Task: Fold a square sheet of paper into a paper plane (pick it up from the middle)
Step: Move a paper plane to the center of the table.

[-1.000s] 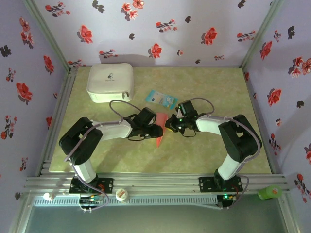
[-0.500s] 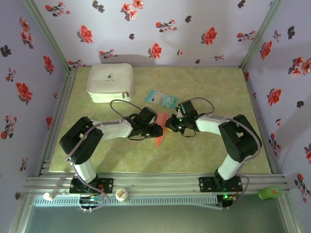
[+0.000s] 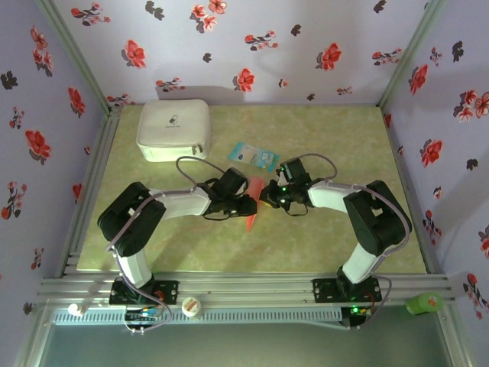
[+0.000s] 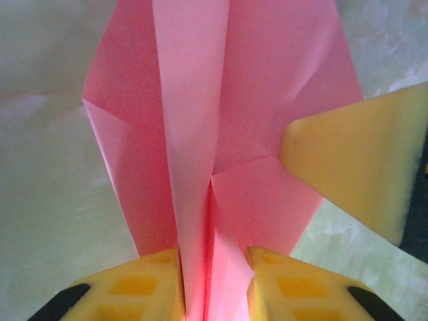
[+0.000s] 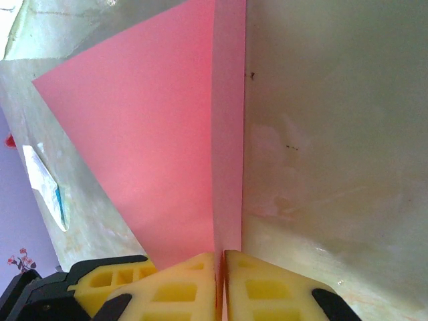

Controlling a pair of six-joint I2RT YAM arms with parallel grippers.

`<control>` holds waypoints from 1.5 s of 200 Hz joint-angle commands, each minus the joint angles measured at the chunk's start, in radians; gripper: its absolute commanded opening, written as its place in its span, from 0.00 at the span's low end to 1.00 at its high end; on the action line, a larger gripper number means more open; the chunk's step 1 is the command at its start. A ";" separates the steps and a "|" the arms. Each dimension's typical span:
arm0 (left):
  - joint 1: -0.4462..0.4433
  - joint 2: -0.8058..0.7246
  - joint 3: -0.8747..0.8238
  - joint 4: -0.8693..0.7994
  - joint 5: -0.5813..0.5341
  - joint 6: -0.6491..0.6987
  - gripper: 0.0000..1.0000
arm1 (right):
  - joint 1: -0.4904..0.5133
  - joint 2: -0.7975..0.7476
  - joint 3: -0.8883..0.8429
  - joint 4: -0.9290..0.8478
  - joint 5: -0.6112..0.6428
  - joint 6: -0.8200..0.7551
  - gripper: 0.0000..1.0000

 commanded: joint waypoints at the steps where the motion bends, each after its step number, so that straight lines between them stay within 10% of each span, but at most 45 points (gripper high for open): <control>1: -0.005 0.019 0.037 -0.020 0.014 0.032 0.27 | 0.004 0.002 0.016 -0.012 0.016 -0.007 0.11; 215: -0.013 0.092 0.126 -0.117 0.013 0.067 0.12 | 0.003 0.000 0.016 -0.010 0.016 -0.008 0.12; 300: -0.015 -0.024 0.157 -0.348 -0.230 0.030 0.05 | -0.049 -0.144 0.003 -0.128 0.117 -0.072 0.41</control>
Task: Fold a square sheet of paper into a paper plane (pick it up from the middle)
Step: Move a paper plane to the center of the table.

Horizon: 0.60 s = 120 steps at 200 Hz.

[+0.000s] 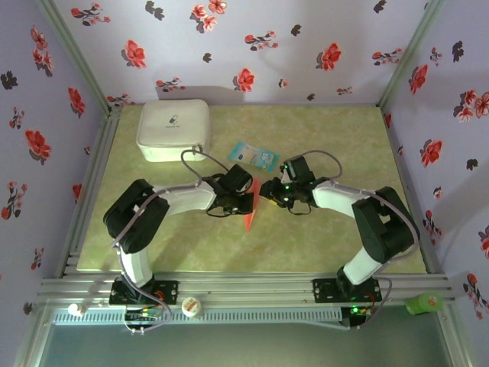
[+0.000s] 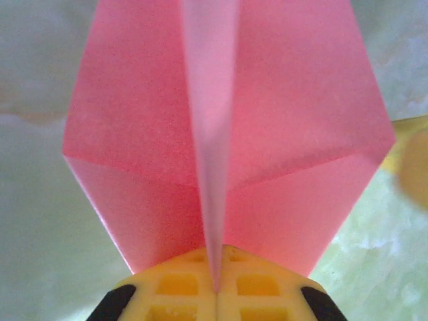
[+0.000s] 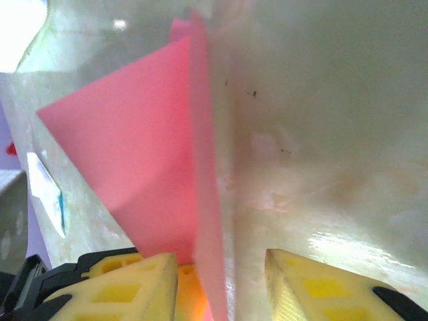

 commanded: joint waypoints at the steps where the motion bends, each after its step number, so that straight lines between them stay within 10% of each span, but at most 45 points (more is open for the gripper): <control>1: -0.007 -0.055 0.047 -0.159 -0.135 -0.016 0.05 | -0.029 -0.054 0.003 -0.061 0.061 -0.036 0.41; 120: -0.013 0.012 0.133 -0.316 -0.202 0.008 0.05 | -0.054 -0.056 -0.033 -0.039 0.068 -0.018 0.42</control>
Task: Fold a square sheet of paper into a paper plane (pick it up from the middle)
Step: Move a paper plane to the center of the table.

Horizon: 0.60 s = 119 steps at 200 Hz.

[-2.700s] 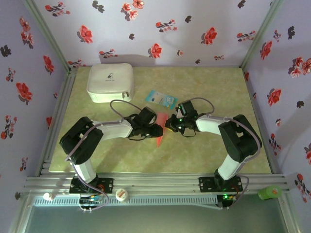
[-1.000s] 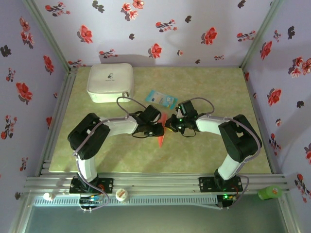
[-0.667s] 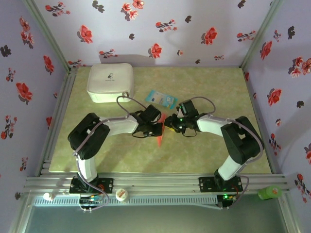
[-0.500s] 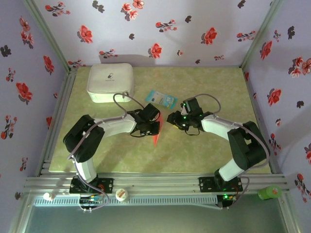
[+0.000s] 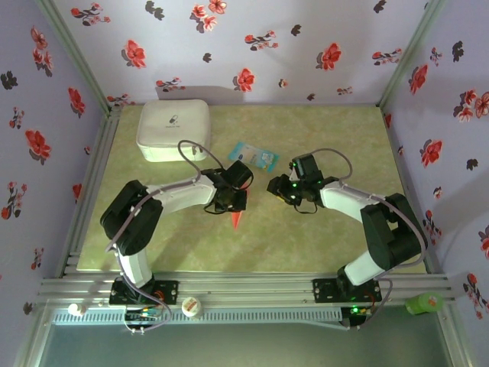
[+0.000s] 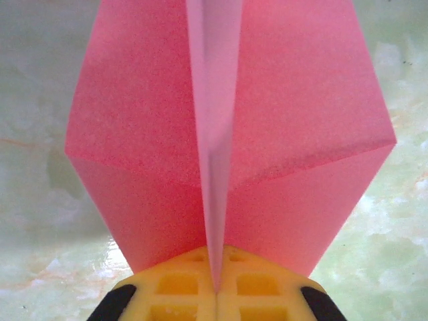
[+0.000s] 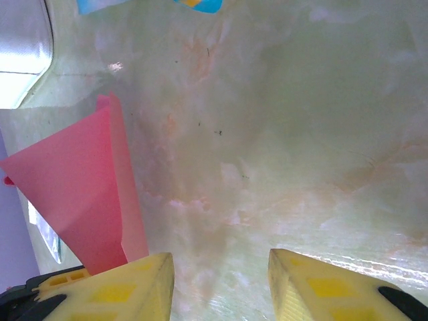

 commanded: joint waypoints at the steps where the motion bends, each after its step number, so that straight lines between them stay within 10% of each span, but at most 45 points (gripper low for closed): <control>1: -0.009 0.024 0.031 -0.039 -0.024 0.010 0.05 | -0.005 -0.002 -0.013 -0.014 0.023 -0.008 0.42; 119: -0.029 0.081 0.051 -0.040 -0.032 0.016 0.11 | -0.005 0.024 -0.030 0.019 0.006 0.005 0.42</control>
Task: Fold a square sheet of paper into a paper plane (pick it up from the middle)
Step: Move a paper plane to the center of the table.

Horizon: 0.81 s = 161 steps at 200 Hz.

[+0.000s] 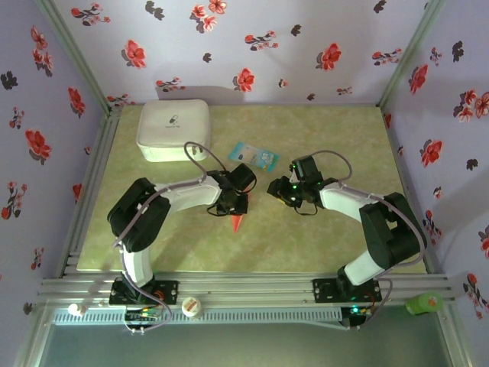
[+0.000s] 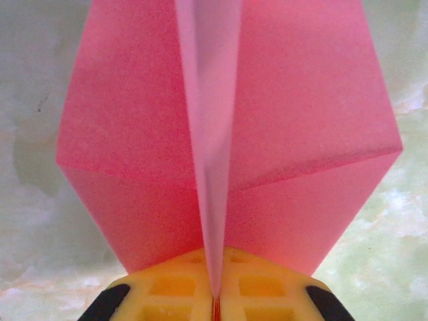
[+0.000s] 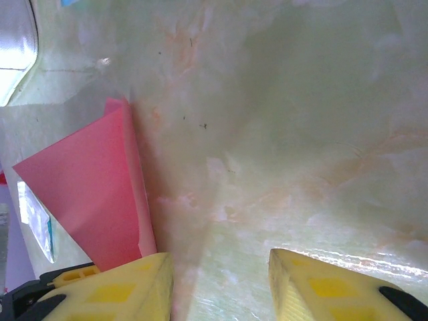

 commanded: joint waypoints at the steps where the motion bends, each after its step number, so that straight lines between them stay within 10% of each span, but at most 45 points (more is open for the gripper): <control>1: -0.012 0.023 0.029 -0.022 -0.032 0.009 0.11 | -0.006 0.015 -0.014 0.015 0.005 0.004 0.42; 161: -0.042 0.108 0.043 -0.032 -0.078 -0.062 0.21 | -0.012 0.002 -0.026 0.019 0.006 0.001 0.44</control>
